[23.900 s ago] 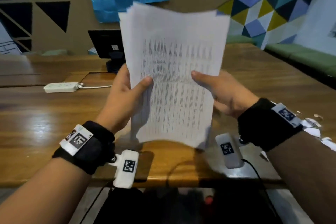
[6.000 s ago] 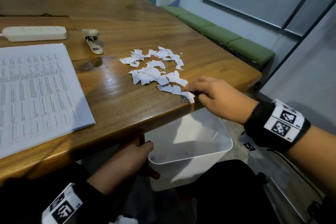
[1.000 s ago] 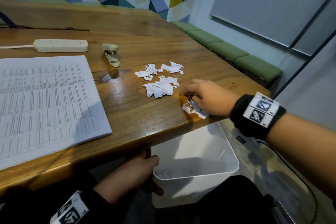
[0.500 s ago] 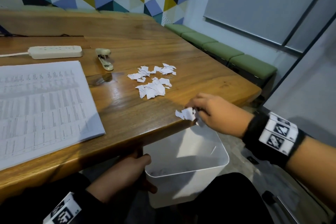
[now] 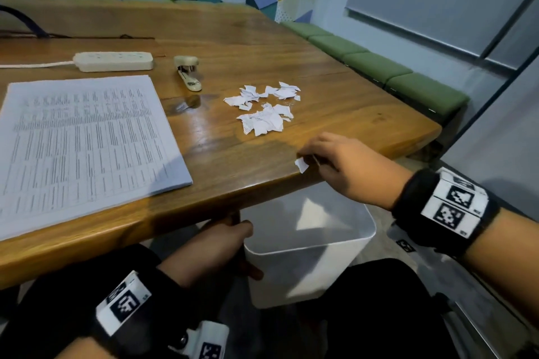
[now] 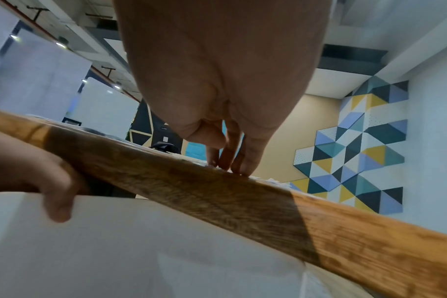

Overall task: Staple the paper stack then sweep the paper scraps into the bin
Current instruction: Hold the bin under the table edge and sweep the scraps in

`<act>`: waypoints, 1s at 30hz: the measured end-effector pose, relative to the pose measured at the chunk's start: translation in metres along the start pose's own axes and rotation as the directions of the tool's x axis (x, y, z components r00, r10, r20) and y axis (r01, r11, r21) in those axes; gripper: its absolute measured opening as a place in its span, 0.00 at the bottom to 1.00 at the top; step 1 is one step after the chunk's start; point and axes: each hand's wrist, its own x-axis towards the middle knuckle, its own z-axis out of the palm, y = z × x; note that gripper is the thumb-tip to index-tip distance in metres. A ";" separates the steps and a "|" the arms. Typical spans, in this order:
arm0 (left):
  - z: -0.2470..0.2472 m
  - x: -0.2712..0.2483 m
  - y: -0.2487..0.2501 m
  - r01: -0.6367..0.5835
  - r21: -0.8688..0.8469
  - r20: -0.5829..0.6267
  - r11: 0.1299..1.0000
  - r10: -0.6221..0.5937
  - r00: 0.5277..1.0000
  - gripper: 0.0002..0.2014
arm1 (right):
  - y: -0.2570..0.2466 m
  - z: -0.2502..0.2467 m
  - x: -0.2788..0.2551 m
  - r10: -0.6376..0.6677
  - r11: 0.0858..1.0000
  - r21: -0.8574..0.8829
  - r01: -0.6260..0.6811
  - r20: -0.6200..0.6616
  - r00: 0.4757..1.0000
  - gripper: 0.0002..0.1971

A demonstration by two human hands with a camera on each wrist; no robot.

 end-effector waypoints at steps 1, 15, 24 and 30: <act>-0.001 0.000 0.000 -0.001 0.007 0.001 1.000 0.001 1.000 0.18 | -0.002 0.002 -0.005 -0.002 1.000 -0.005 0.002 -0.006 1.000 0.23; -0.001 0.000 0.000 -0.001 0.087 0.076 0.996 -0.006 0.997 0.17 | 0.004 -0.029 0.055 0.068 0.998 -0.008 -0.069 -0.110 0.992 0.21; -0.001 0.008 0.007 0.082 0.090 0.065 0.993 -0.088 0.994 0.09 | 0.035 -0.031 0.146 0.215 0.965 -0.181 -0.191 0.125 0.969 0.26; -0.006 0.008 0.007 0.096 0.110 0.096 0.989 -0.107 0.990 0.08 | 0.041 -0.026 0.114 0.085 0.986 -0.155 -0.067 0.109 0.990 0.22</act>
